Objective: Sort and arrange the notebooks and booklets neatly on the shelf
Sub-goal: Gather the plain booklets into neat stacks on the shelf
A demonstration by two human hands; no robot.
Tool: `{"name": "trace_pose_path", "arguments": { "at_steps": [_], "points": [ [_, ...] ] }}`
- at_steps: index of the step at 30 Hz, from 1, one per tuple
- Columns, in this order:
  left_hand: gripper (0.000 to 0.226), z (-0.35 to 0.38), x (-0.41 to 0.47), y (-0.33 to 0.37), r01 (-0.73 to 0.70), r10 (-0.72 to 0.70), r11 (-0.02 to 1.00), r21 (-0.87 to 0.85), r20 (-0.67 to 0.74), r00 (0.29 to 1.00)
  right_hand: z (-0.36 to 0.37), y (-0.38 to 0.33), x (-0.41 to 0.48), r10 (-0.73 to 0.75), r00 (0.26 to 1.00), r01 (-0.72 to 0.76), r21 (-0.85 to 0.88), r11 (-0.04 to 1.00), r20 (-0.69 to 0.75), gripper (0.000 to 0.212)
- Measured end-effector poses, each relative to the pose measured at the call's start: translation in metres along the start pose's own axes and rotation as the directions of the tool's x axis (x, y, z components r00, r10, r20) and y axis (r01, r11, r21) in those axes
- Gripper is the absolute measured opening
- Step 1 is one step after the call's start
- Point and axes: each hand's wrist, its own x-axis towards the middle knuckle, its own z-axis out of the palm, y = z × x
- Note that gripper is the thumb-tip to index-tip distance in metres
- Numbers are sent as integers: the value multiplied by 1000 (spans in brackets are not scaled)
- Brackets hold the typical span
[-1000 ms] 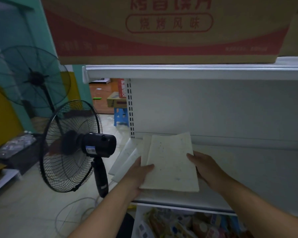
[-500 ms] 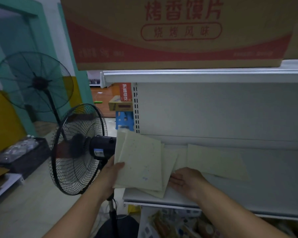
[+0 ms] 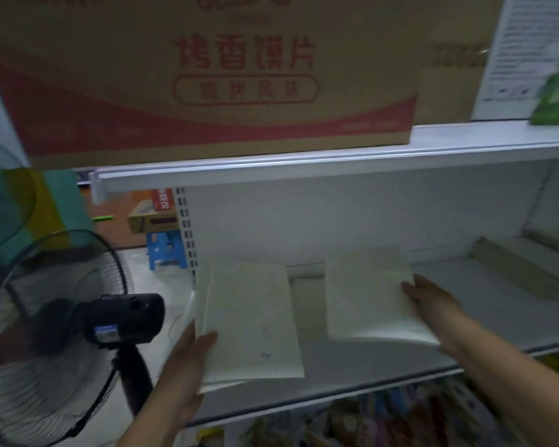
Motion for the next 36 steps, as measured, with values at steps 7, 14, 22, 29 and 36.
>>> {"name": "trace_pose_path", "arguments": {
  "at_steps": [7,14,22,29,36],
  "points": [
    [33,145,-23,-36,-77,66,994,71,155,986,-49,12,-5,122,987,-138,160,978,107,34],
    [19,294,-64,-79,29,-80,988,150,341,937,-173,22,-5,144,979,-142,-19,990,143,19],
    [24,458,-77,-145,249,-288,954,170,275,917,-338,39,21,164,980,-165,7,986,110,25],
    [24,525,-41,-158,109,-192,947,303,259,947,-366,35,79,174,984,-177,88,980,39,37],
    [40,555,21,-147,20,-130,943,333,310,942,-372,10,129,75,995,-67,116,991,-73,52]
  ]
}}
